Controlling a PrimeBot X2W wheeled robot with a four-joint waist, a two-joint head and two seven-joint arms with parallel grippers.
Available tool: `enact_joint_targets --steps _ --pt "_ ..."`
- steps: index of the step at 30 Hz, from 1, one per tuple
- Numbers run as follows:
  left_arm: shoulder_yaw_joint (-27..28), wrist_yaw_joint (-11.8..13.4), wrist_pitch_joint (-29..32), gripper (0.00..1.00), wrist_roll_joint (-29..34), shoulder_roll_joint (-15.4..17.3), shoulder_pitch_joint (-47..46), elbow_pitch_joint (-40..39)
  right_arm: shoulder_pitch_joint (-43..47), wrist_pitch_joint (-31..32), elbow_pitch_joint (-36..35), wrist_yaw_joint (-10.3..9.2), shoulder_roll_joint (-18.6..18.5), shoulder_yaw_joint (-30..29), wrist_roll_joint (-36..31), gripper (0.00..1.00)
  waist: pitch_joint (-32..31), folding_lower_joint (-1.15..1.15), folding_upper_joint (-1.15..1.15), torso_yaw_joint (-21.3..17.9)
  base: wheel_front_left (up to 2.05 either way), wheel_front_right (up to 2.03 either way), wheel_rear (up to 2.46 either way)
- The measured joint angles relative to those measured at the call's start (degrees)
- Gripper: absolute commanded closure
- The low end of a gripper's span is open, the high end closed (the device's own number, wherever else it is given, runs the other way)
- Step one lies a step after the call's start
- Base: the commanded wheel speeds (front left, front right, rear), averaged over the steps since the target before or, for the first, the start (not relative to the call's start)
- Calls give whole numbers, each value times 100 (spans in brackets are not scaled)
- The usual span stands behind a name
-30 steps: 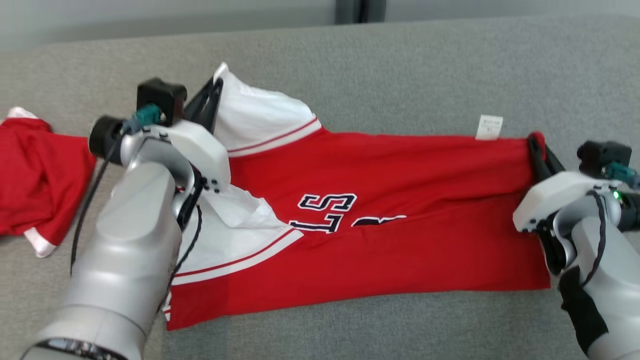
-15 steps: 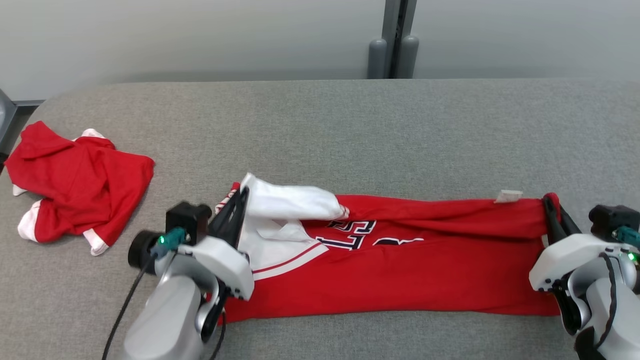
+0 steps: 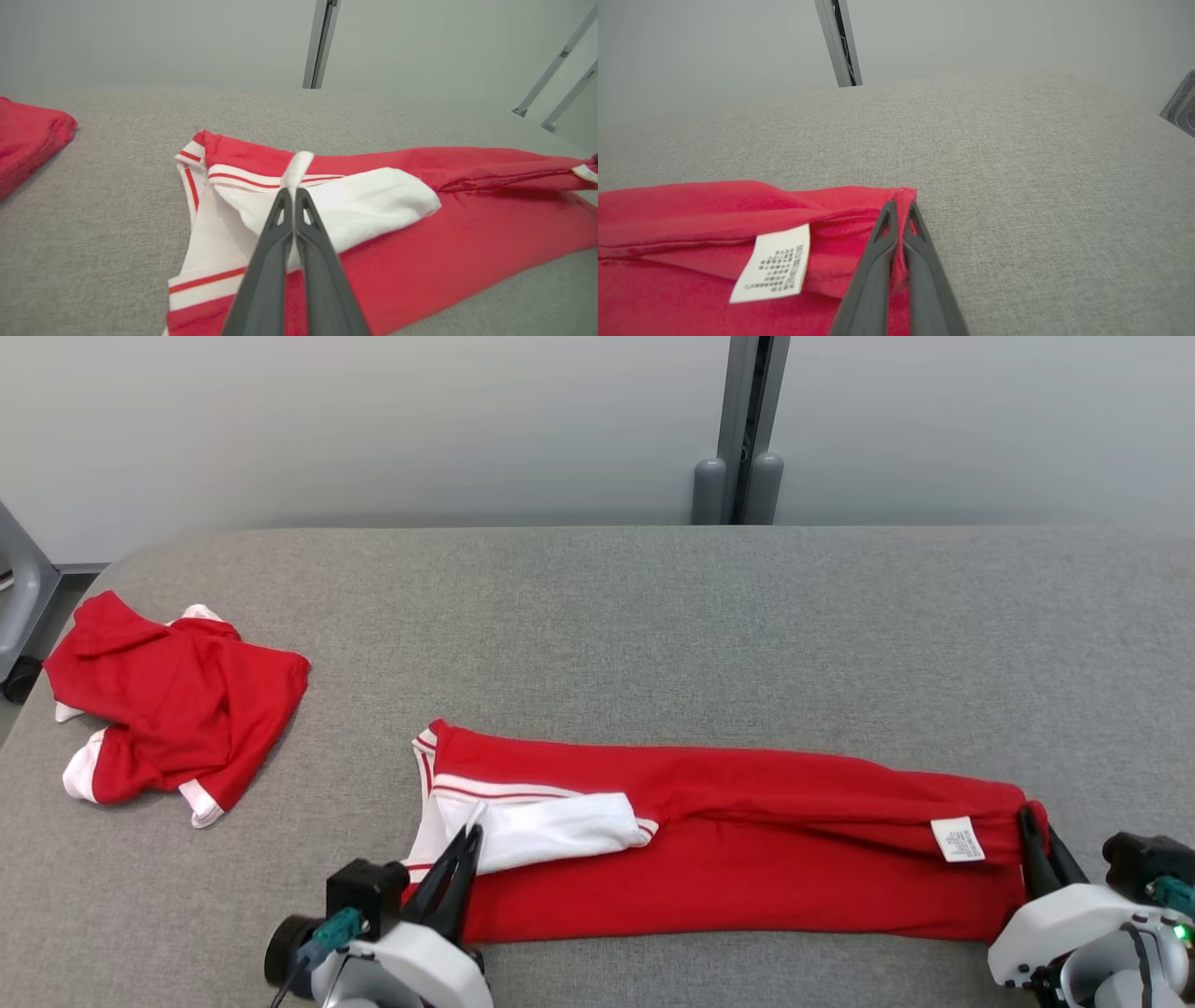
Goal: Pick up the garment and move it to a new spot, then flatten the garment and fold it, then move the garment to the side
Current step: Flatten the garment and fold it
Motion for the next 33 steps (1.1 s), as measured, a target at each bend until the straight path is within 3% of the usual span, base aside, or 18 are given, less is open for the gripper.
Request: enact_joint_targets --steps 3,4,5,6,7,17,33 --pt "33 29 0 100 -4 41 163 -11 124 0 -76 0 71 -64 -35 98 -34 0 0 -10 0 0 0" --pt "52 34 0 98 -20 49 187 -15 143 0 -90 0 99 -83 -57 84 -36 0 0 -12 0 0 0" --pt "75 45 0 66 -33 55 208 -22 150 0 -102 0 120 -100 -64 62 -33 0 0 -14 0 0 0" --pt "101 48 0 0 -38 63 235 -31 149 0 -112 0 137 -131 -62 6 -28 0 0 -18 0 0 0" --pt "119 53 0 0 -34 74 272 -32 149 0 -112 0 149 -168 -62 0 -27 0 0 -21 0 0 0" --pt "578 526 -1 0 483 90 797 -633 391 0 -572 -1 285 -638 124 0 -101 0 0 -21 0 0 0" --pt "808 416 -1 0 929 -91 935 -967 139 257 557 0 305 -377 415 0 119 0 0 219 0 0 0"
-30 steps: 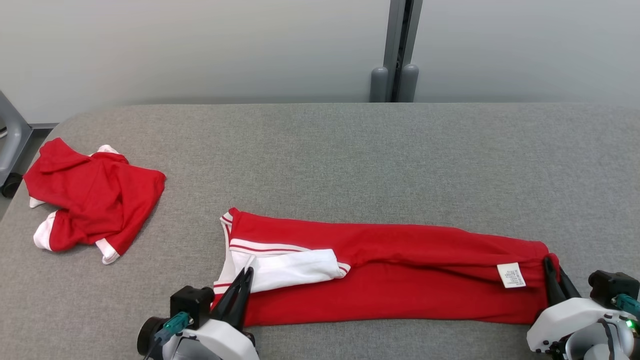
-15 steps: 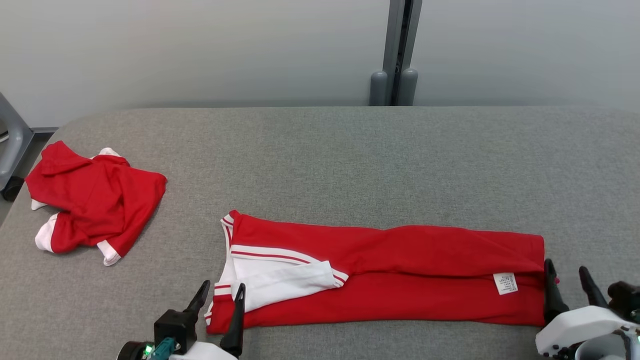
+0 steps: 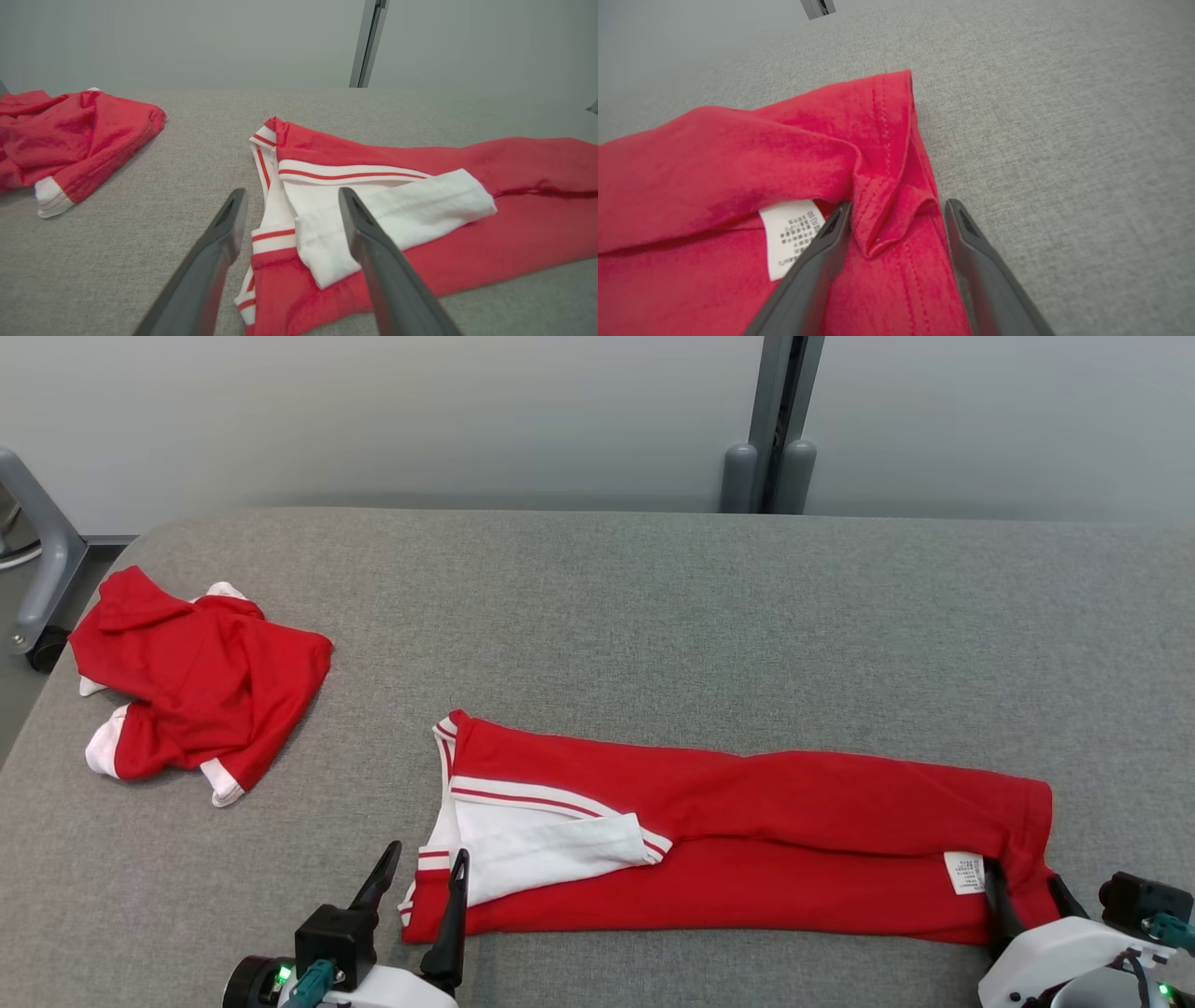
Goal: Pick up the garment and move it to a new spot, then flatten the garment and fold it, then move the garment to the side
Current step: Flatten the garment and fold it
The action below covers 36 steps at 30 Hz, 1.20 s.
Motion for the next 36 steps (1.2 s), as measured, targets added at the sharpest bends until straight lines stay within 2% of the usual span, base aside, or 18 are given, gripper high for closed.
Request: enact_joint_targets --steps 1,2,3,4,12,17,19,22,28,32,36 --pt "12 -23 0 0 8 -3 0 3 -29 38 56 0 -10 31 22 2 6 0 0 14 0 0 0" --pt "26 -42 1 0 25 -11 0 7 -43 70 111 0 -15 65 68 56 9 0 0 24 0 0 0" --pt "42 -48 0 0 32 -20 0 5 -56 77 142 -1 -26 94 109 84 9 0 0 30 0 0 0" --pt "66 -56 0 0 33 -21 0 5 -66 77 167 -1 -38 122 137 100 8 0 0 32 0 0 0" --pt "189 -145 0 0 135 -34 24 16 -193 -147 132 8 -247 52 338 100 -24 0 0 -13 0 0 0" --pt "211 -192 0 0 155 -37 37 108 -255 -232 -230 1 -399 -113 347 100 -118 -1 0 -82 0 0 0" --pt "204 -200 1 0 189 -45 37 126 -248 -243 -466 0 -400 2 326 100 -141 0 0 -120 0 0 0" --pt "192 -218 0 0 193 -48 37 156 -207 -252 -923 -1 -307 402 303 100 -174 -1 0 -163 0 0 0" --pt "118 -247 0 0 181 -55 37 219 -24 -181 -1876 -1 -90 1663 521 100 -234 -1 0 -122 0 0 0" --pt "3 -246 0 0 101 -57 37 278 86 135 -2235 -1 31 2449 828 100 -272 0 0 38 0 0 0" --pt "-168 -243 1 0 136 -57 30 320 75 291 -2339 -1 78 2903 967 100 -280 -1 0 311 0 0 0"
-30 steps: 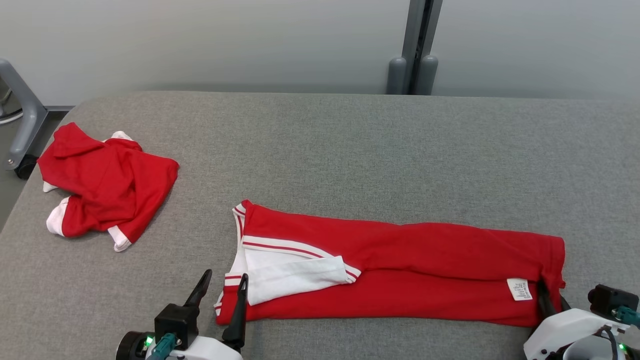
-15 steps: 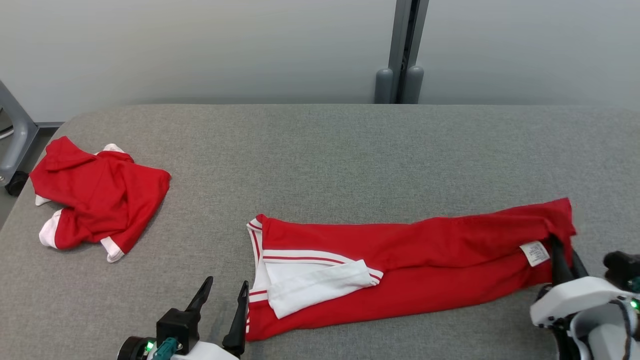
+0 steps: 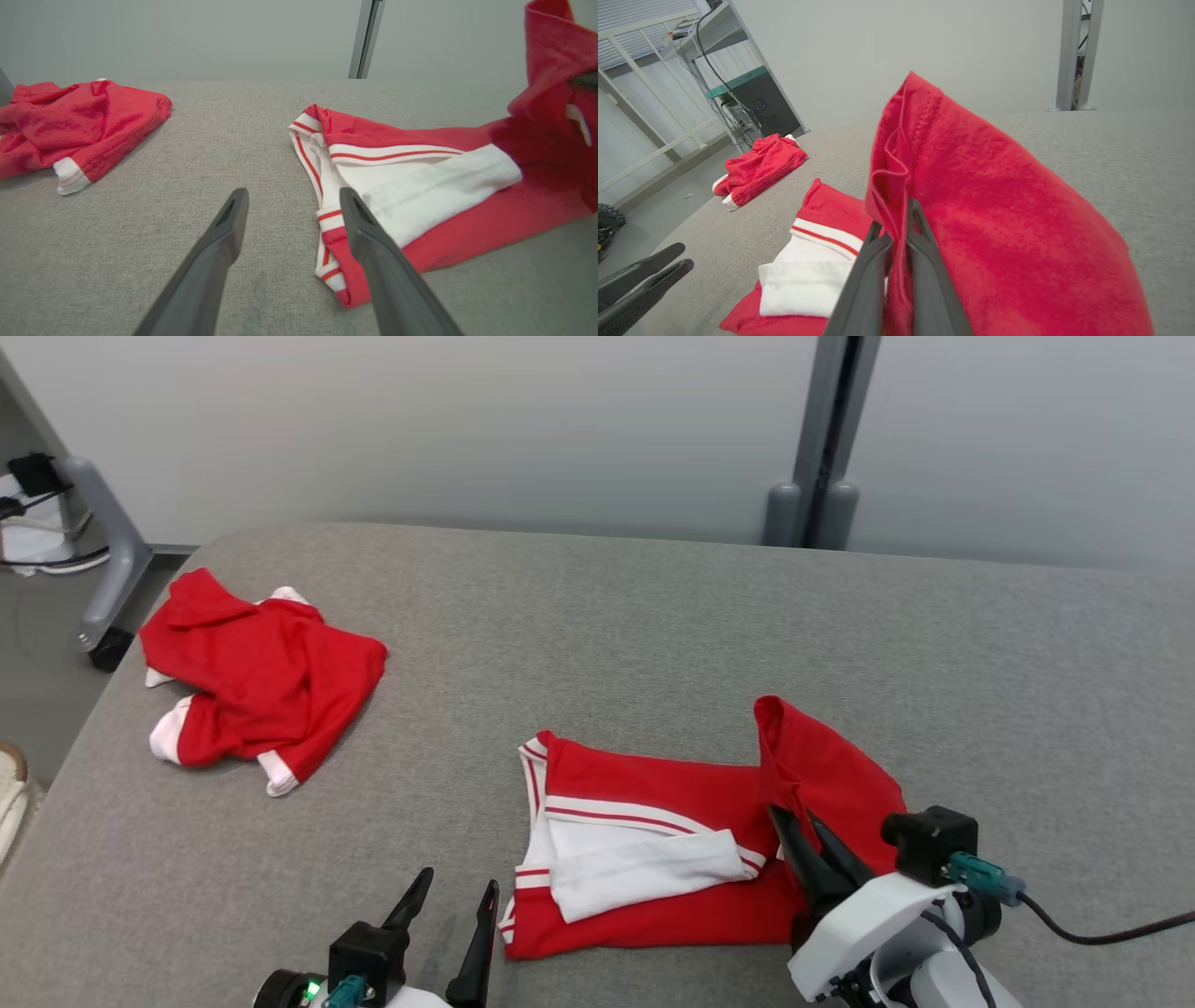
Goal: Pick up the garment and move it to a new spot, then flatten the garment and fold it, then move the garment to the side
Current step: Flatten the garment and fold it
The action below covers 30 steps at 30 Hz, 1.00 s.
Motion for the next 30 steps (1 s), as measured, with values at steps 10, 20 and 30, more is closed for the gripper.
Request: enact_joint_targets --steps 10,20,30 --pt "-516 0 0 0 -120 3 -201 20 -447 101 323 0 62 610 196 100 116 0 0 934 0 0 0" --pt "-928 133 -1 0 -303 4 -454 1 -871 -187 907 0 69 1014 668 0 295 0 0 1449 0 0 0" --pt "-658 274 -1 0 -298 -2 -554 -37 -943 -537 1054 0 82 43 349 0 294 0 0 752 0 0 0"
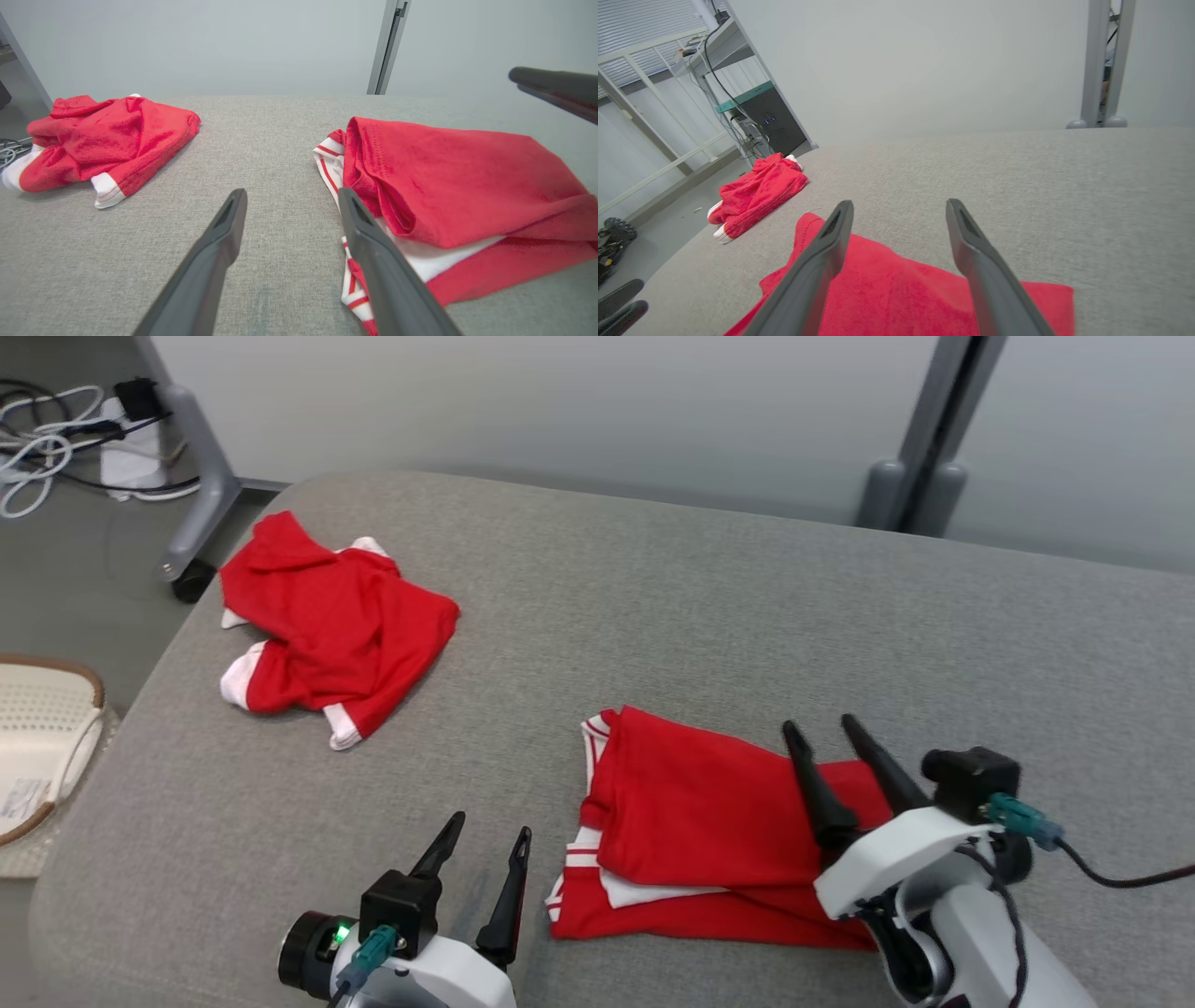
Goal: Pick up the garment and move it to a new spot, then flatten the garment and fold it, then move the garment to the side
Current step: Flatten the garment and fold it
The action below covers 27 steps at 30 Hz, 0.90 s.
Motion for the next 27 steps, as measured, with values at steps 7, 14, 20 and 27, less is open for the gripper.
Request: enact_joint_targets --steps 7,14,20,27 --pt "380 131 0 0 143 2 0 -56 761 -10 -638 0 -26 -1560 -1100 0 -51 0 0 -653 0 0 0" --pt "781 226 1 0 342 2 196 -149 1425 -11 -1133 0 -18 -2109 -1586 0 -168 0 0 -1146 0 0 0" --pt "1059 225 1 0 487 8 610 -286 1890 -11 -1338 0 -18 -2117 -1660 0 -377 0 0 -1366 0 0 0" --pt "1401 223 0 0 567 11 938 -399 2156 -11 -1372 0 -13 -2065 -1725 0 -570 0 0 -1524 0 0 0"
